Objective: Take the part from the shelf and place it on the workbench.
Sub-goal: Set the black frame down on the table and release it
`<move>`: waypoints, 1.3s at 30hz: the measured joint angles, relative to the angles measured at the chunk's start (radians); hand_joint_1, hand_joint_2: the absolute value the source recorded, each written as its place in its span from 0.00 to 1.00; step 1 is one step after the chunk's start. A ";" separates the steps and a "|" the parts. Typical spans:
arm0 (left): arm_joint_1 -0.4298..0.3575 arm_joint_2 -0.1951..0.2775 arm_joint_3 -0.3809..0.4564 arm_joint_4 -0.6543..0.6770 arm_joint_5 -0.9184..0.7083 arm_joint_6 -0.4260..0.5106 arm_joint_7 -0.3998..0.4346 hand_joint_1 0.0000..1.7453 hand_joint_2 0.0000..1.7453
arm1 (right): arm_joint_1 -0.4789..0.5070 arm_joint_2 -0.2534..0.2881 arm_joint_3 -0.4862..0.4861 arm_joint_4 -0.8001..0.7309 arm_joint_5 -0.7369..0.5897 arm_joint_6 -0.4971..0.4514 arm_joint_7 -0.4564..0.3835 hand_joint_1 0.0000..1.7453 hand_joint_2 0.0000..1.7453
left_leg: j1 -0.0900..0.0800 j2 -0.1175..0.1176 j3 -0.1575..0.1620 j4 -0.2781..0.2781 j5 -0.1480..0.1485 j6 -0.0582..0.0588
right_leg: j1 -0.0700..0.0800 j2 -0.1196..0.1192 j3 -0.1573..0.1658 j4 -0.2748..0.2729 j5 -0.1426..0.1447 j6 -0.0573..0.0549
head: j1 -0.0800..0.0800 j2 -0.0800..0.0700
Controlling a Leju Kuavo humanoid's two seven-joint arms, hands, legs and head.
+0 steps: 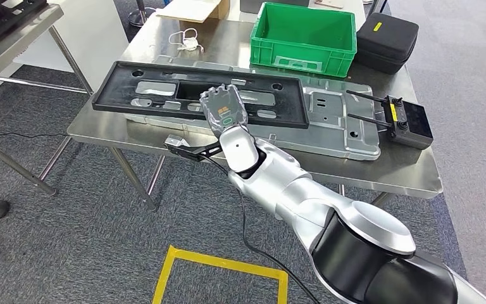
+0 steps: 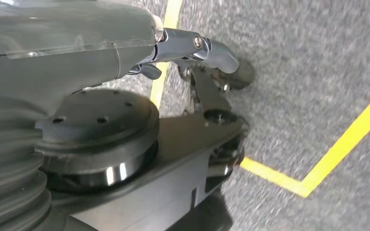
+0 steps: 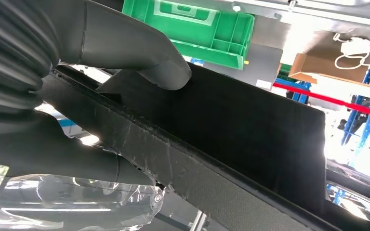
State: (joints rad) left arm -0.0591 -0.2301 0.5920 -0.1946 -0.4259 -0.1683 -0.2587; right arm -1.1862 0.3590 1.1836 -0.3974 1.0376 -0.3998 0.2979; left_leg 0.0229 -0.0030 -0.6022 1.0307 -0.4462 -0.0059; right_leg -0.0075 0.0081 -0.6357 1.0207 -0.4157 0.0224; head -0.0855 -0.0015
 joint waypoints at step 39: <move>0.001 0.014 0.032 0.000 -0.011 -0.001 -0.006 0.00 1.00 | 0.005 -0.002 0.001 0.012 0.023 0.002 -0.016 1.00 1.00 | 0.012 0.009 0.042 -0.013 -0.028 -0.017 | -0.007 -0.008 -0.028 -0.002 0.026 -0.003 | 0.000 0.000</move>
State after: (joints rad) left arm -0.0585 -0.2159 0.6240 -0.1946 -0.4367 -0.1693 -0.2646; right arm -1.1814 0.3573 1.1849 -0.3857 1.0609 -0.3979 0.2823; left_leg 0.0353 0.0057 -0.5605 1.0178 -0.4744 -0.0228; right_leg -0.0144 -0.0002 -0.6642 1.0185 -0.3899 0.0195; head -0.0853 -0.0015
